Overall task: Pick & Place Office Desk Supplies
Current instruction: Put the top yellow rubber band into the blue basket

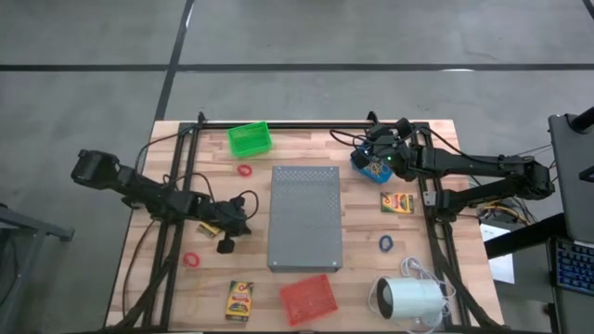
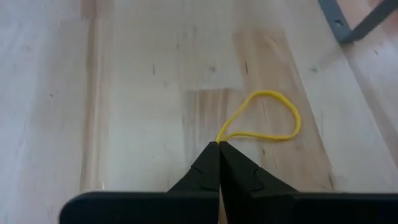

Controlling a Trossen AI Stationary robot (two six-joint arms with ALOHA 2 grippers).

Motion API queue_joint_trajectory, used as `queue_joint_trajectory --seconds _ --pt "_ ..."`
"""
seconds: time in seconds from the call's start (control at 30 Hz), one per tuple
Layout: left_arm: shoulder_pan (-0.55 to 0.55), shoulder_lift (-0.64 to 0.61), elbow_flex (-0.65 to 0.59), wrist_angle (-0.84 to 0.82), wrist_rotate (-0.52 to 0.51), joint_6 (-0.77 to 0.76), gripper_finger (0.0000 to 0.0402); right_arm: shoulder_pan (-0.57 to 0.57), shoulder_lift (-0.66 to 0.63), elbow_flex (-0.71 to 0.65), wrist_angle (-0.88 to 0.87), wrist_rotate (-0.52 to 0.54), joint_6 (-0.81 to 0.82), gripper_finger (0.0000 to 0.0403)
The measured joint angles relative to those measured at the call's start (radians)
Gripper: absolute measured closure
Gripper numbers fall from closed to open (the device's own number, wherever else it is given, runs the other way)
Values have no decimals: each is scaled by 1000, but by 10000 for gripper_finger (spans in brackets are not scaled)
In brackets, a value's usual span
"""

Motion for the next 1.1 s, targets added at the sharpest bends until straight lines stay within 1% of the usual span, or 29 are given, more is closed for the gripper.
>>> queue_joint_trajectory --seconds 0.17,0.3,0.43,0.53,0.73,0.83,0.93,1.1 --pt "0 -39 1 -14 -3 0 399 0 0 0 0 0 0 334" --pt "0 -90 1 -19 -4 0 399 0 0 0 0 0 0 333" --pt "0 -166 1 -52 -6 0 399 0 0 0 1 0 0 327" --pt "0 -237 2 -107 -14 0 399 0 0 0 0 0 0 324" --pt "0 -388 2 -179 -87 -38 400 0 0 0 0 0 0 328" --pt "0 -453 3 -185 -128 -79 400 0 0 0 0 0 0 332" --pt "0 -511 3 -188 -171 -84 400 0 0 0 0 0 0 335" --pt "1 -582 3 -183 -276 -86 400 0 0 0 0 0 0 331"
